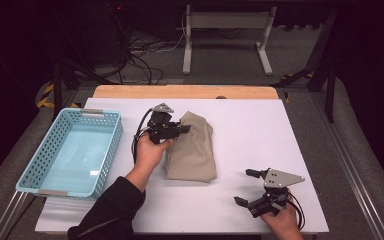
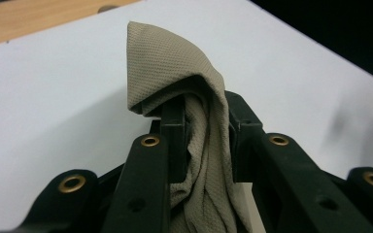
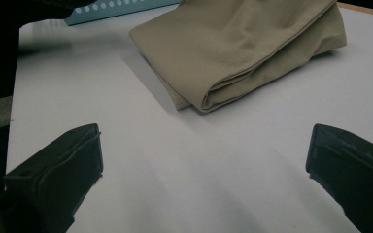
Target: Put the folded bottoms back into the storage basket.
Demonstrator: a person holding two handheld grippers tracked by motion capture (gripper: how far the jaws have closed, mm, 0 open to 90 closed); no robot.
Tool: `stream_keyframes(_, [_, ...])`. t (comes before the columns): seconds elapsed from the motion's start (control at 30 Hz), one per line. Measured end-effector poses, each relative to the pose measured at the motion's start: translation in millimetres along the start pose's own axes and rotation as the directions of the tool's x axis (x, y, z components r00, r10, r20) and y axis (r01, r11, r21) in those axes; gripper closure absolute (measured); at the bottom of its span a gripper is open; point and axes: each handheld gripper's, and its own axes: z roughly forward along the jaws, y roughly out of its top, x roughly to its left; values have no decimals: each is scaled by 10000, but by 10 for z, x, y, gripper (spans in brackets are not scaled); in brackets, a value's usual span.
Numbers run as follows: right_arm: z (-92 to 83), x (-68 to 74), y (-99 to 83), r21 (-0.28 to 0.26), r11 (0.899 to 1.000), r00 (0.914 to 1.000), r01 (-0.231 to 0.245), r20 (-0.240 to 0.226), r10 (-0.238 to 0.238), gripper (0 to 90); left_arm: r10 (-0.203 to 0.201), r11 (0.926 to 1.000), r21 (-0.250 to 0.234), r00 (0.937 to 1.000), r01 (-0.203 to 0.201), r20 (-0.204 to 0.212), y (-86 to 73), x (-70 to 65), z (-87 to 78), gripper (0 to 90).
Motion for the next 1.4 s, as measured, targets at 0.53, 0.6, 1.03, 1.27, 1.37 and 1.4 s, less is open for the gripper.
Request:
stream_keyframes(0.53, [-2,1,1,-19,10000,10000,14,15,-14,6,697,9925,-1054,9951,-620,706,197,-289,-343,742])
stream_keyframes(0.6, [-2,1,1,-31,10000,10000,22,13,-22,6,715,9914,-1148,9947,-627,745,217,-317,-386,743])
stream_keyframes(1.03, [-5,3,2,-53,10000,10000,12,1,-12,6,1151,9808,-1666,9905,-1012,755,318,-426,-595,743])
stream_keyframes(1.27, [-5,4,2,-49,10000,10000,12,1,-12,6,1152,9757,-1958,9905,-986,749,356,-433,-710,743])
stream_keyframes(1.37, [-4,4,2,-44,10000,10000,7,0,-7,6,1109,9745,-2041,9908,-932,771,369,-446,-757,743])
stream_keyframes(1.4, [-4,4,2,-45,10000,10000,5,3,-5,6,1166,9729,-2092,9904,-989,738,374,-443,-772,743])
